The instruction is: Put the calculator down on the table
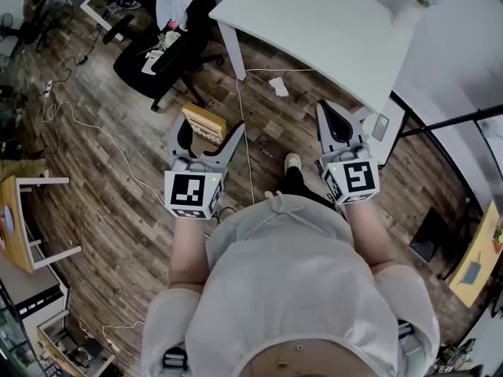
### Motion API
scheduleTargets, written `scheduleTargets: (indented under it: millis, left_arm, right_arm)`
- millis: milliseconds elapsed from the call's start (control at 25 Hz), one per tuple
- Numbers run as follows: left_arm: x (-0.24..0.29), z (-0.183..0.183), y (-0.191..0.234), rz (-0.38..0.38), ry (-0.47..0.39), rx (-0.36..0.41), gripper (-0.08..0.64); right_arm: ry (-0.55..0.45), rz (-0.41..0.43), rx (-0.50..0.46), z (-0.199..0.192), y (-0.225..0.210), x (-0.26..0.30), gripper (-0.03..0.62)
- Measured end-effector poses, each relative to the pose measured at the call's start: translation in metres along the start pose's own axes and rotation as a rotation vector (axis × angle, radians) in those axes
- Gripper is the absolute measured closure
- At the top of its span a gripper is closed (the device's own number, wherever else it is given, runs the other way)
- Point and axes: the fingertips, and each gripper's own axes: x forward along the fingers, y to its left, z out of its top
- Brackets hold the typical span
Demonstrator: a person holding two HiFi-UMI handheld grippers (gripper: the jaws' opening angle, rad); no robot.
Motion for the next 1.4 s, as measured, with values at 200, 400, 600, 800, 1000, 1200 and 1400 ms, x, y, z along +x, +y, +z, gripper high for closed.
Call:
scheduleTargets:
  millis: [200, 400, 600, 800, 1000, 1200, 1400]
  left_arm:
    - [0.083, 0.015, 0.006, 0.001, 0.006, -0.002, 0.137]
    - [0.165, 0.027, 0.004, -0.012, -0.003, 0.009, 0.137]
    - [0.234, 0.029, -0.002, -0.043, 0.009, 0.011, 0.137]
    - [0.295, 0.022, -0.005, -0.112, 0.033, 0.009, 0.137]
    - [0.361, 0.016, -0.006, -0.216, 0.049, 0.017, 0.137]
    - [0.433, 0.009, 0.008, -0.329, 0.068, 0.035, 0.137]
    - [0.499, -0.003, 0.022, -0.442, 0.121, 0.049, 0.137]
  right_arm:
    - [0.001, 0.024, -0.016, 0.004, -0.064, 0.056, 0.588]
    - [0.011, 0.009, 0.007, -0.001, -0.131, 0.103, 0.587]
    - [0.033, -0.011, 0.000, -0.012, -0.181, 0.131, 0.586]
    - [0.059, -0.077, 0.018, -0.026, -0.223, 0.152, 0.586]
    - [0.097, -0.138, 0.037, -0.041, -0.259, 0.180, 0.586]
    - [0.112, -0.239, 0.052, -0.046, -0.298, 0.223, 0.586]
    - [0.156, -0.342, 0.083, -0.058, -0.326, 0.256, 0.586]
